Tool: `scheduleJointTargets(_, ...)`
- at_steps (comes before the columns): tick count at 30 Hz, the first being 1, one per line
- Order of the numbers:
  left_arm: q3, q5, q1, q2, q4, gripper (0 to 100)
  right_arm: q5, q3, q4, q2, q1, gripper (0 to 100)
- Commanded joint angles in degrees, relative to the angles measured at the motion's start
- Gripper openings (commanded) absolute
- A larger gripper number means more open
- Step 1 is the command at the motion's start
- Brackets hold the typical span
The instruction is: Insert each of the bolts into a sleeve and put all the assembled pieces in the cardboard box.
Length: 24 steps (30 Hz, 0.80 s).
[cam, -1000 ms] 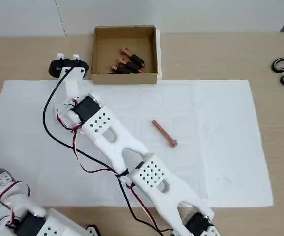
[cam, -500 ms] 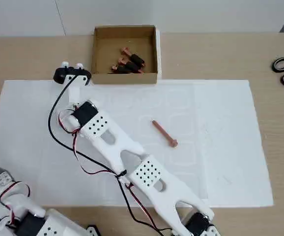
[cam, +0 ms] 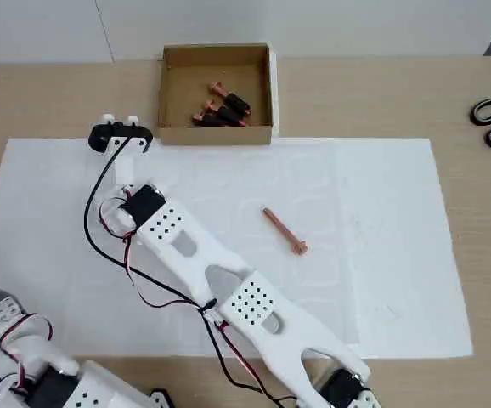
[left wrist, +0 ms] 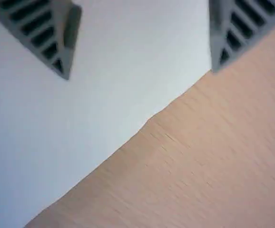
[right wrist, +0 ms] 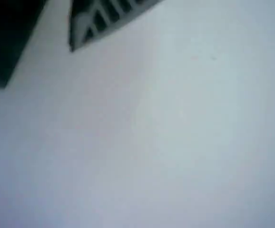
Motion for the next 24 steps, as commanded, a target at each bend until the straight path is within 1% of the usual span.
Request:
scheduleJointTargets(1, -0.31, -0.35, -0.35, -0.62, 0.35, 18, -0.44, -0.35, -0.48, 0.4, -2.07, 2.4)
scheduleJointTargets(2, -0.31, -0.35, -0.35, -0.62, 0.35, 18, -0.44, -0.35, -0.57, 0.4, -2.15, 0.0)
scheduleJointTargets(4, -0.31, -0.35, -0.35, -0.62, 0.35, 18, -0.35, -0.44, -0.48, 0.31, -2.24, 2.3)
scheduleJointTargets(6, -0.31, -0.35, -0.35, -0.62, 0.35, 18, -0.18, -0.53, -0.4, 0.04, -2.15, 0.0)
scheduleJointTargets(10, -0.31, -0.35, -0.35, -0.62, 0.35, 18, 0.18, -5.19, 2.51, -1.8, -1.54, 0.2)
scheduleJointTargets(14, -0.31, -0.35, -0.35, -0.62, 0.35, 18, 4.22, -8.88, 5.67, -5.67, 0.13, 0.2)
scheduleJointTargets(16, -0.31, -0.35, -0.09, -0.62, 0.35, 18, 4.84, -8.62, 7.08, -8.92, 1.01, 0.2)
scheduleJointTargets(19, -0.31, 0.0, 0.26, -0.62, 0.35, 18, 7.03, -8.62, 6.81, -13.23, 2.68, 0.2)
scheduleJointTargets(22, -0.4, 0.0, 3.52, -0.62, 0.44, 18, 10.81, -8.62, 6.9, -15.96, 5.23, 0.3)
scheduleJointTargets(24, -0.66, 0.0, 6.95, -0.62, 1.23, 18, 14.77, -8.62, 9.98, -17.36, 6.9, 0.3)
